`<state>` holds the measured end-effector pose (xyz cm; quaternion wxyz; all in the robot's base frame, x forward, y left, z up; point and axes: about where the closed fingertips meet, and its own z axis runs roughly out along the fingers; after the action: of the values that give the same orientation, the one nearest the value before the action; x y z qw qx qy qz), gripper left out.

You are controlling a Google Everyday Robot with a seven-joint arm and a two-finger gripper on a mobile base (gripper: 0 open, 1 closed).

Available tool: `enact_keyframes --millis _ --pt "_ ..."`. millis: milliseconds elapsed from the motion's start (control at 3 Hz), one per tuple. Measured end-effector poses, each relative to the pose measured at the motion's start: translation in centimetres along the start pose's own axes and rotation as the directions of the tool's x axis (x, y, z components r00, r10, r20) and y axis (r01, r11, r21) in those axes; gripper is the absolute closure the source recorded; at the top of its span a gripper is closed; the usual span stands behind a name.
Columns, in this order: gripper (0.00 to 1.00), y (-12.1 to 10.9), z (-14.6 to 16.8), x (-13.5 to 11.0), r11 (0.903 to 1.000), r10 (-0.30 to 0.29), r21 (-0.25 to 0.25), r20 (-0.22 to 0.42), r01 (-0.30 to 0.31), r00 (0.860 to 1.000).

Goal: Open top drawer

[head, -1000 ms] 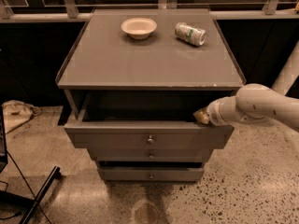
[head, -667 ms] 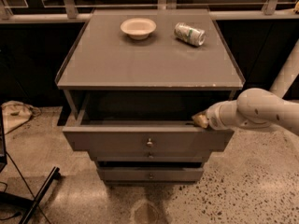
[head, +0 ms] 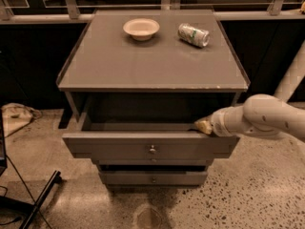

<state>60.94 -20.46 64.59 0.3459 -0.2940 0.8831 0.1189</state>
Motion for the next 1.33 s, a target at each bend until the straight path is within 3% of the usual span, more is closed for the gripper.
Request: enact_keyframes --millis 1333 --pt "1.0 1.7 -0.9 0.7 0.9996 0.015 -0.025 0.018 -0.014 1.0"
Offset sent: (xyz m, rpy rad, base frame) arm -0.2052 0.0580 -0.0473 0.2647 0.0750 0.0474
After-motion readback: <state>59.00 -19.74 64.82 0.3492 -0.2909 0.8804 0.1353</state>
